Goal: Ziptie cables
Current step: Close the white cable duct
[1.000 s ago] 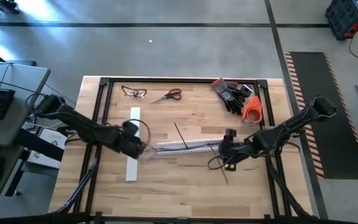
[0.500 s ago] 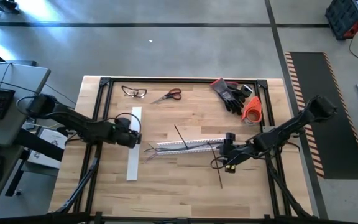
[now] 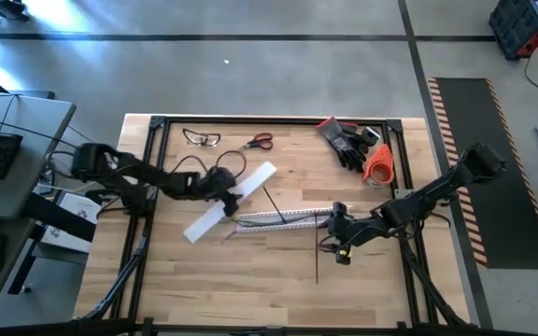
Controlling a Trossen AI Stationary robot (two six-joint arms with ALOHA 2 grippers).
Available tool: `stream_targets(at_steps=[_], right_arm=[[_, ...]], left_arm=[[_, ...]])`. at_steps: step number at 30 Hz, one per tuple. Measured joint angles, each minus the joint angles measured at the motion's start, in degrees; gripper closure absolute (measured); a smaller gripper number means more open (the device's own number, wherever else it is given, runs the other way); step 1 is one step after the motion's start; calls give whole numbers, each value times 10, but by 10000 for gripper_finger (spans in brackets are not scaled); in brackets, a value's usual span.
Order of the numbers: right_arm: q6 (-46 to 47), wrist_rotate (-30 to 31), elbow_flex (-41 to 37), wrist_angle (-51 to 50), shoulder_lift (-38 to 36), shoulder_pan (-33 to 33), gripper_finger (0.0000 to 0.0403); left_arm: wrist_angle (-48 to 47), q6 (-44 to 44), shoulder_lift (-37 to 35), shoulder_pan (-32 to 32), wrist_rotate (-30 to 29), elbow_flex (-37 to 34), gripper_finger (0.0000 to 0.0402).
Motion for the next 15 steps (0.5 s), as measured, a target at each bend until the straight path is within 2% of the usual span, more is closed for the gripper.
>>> stream_targets(at_steps=[6,9,12,13,15], right_arm=[[-60,-4,31,34,0,-11,144],[-126,-1,75,35,0,-37,144],[-212,-4,111,36,0,-94,144],[-241,-19,119,37,0,-122,144],[-294,-91,132,38,12,-187,144]], left_arm=[[43,190,69,33,96,96,198],[23,241,72,26,89,162,198],[-42,255,49,14,76,223,198],[-66,258,35,9,74,239,198],[-107,250,2,-6,63,256,198]])
